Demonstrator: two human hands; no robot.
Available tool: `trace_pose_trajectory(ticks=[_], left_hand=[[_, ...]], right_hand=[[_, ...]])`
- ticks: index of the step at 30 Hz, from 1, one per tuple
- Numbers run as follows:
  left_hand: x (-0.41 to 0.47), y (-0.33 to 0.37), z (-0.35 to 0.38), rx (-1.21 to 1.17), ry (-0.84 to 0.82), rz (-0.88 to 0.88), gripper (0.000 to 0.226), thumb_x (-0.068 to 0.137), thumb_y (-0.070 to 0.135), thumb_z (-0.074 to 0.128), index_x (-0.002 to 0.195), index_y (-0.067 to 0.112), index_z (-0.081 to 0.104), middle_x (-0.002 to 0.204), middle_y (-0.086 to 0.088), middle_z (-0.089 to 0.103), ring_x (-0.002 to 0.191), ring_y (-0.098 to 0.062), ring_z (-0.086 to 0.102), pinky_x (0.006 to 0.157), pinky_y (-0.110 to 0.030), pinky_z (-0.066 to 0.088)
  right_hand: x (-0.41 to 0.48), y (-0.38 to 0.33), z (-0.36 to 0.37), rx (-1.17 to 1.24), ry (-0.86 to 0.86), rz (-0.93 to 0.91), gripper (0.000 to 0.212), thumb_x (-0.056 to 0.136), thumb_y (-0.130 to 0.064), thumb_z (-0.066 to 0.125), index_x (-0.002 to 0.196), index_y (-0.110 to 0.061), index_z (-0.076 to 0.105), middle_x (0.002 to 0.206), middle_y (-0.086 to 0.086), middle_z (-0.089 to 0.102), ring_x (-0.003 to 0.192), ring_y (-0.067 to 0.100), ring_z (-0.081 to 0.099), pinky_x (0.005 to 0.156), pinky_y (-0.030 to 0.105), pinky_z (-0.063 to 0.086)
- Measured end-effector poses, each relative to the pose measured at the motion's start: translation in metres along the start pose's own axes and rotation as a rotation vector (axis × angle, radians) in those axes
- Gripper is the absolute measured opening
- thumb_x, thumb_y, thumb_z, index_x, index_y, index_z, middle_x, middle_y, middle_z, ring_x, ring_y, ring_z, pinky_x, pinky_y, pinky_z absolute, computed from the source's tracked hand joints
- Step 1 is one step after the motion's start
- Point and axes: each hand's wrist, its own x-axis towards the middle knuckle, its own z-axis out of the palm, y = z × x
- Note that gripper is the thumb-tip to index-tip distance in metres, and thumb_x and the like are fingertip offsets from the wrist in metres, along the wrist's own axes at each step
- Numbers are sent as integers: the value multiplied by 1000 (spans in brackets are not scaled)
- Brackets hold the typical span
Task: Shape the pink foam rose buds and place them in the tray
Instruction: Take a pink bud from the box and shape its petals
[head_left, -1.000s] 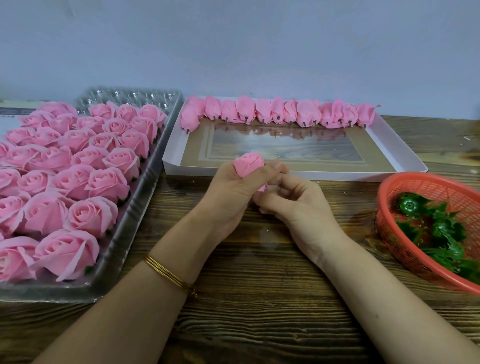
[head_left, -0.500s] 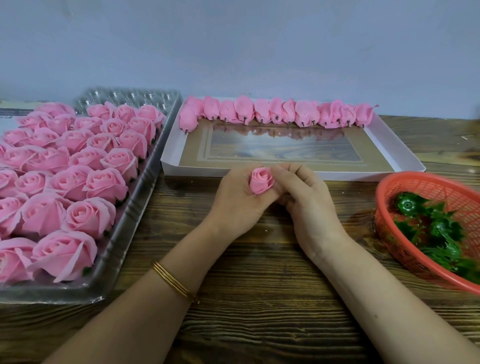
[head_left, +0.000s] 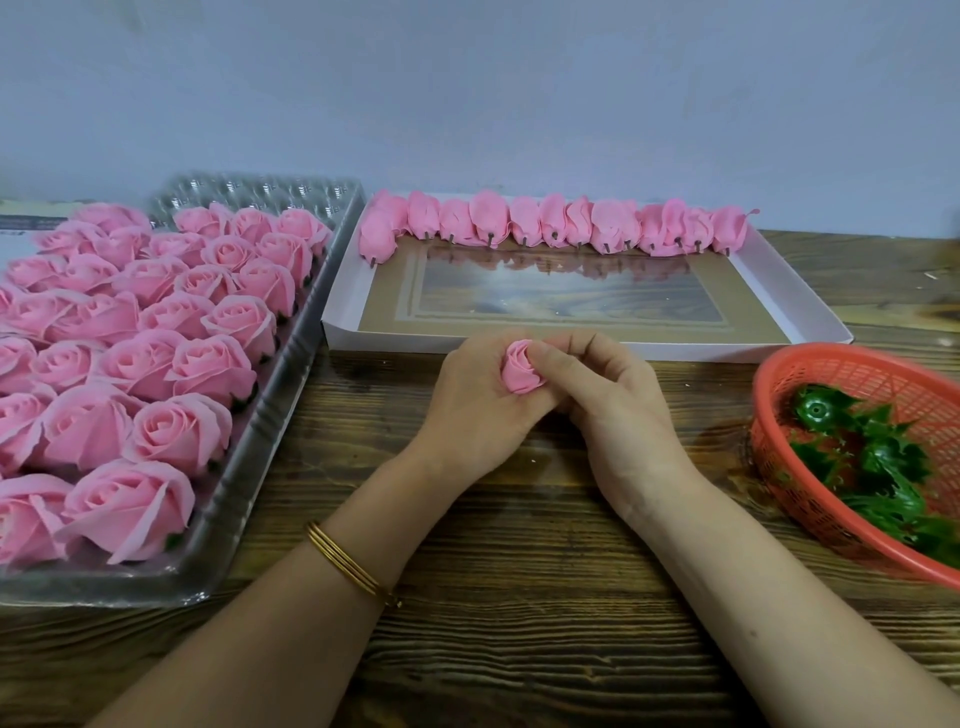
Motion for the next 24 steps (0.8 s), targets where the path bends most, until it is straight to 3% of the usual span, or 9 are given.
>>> trace_pose_trajectory(ticks=[17,24], left_hand=[[-2,5,0,-27,30,9,18,79,12,74,97,11,75,90,-4,75,89,-23,70,80,-50,55],[-2,8,1,-56,53,15,7,81,10,76,86,15,76,81,-4,74,79,-22,70,75,-50,55]], right_hand=[[-1,0,-2,-19,-34,-9,53,64,-27,76,103,7,64,100,26,69,99,38,67,100,52,49],[0,2,-2,-26,-41,-20,53,64,-31,77,102,5,65,102,26,70,103,39,66,100,51,49]])
